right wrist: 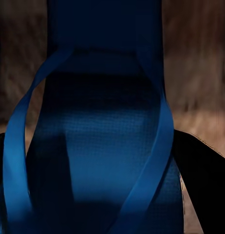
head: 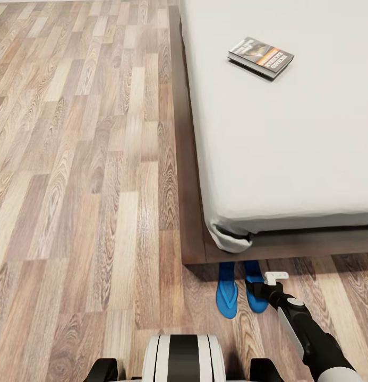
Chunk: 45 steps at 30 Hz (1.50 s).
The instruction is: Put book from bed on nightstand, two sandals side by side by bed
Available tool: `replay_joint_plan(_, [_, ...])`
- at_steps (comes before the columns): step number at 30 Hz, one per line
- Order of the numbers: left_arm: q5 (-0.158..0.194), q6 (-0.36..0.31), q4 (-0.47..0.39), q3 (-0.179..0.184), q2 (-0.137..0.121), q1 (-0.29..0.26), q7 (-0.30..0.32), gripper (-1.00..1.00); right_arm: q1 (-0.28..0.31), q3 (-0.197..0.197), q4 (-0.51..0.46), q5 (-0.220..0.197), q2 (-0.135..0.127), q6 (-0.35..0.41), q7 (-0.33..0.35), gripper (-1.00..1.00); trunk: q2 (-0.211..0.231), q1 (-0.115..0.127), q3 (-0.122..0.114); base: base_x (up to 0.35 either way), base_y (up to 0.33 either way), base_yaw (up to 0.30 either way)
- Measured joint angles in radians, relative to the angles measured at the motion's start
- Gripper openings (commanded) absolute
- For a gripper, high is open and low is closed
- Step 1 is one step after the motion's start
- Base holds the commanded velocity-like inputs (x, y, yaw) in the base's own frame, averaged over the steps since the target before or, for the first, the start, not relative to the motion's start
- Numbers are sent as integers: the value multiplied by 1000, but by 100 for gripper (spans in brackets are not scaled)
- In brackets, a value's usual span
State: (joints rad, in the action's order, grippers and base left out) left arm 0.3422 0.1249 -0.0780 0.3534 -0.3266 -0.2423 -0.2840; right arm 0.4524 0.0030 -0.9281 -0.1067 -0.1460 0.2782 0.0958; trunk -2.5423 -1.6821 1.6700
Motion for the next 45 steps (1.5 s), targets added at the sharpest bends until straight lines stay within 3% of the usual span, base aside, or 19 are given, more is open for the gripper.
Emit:
replay_joint_plan(12, [0, 0, 0, -1, 0, 0, 0, 100, 0, 0, 0, 0, -1, -6, 0, -100, 0, 0, 4, 0, 0, 0])
replay_joint_plan(15, [0, 0, 0, -2, 0, 0, 0, 100, 0, -1, -2, -1, -1, -7, 0, -100, -1, -2, 15, 0, 0, 0])
replay_joint_plan(29, [0, 0, 0, -1, 0, 0, 0, 100, 0, -8, -12, -1, -4, -30, 2, -100, -1, -2, 16, 0, 0, 0])
replay_joint_plan(45, [0, 0, 0, -2, 0, 0, 0, 100, 1, -9, -33, 2, -1, -32, -1, -100, -3, -5, 43, 0, 0, 0])
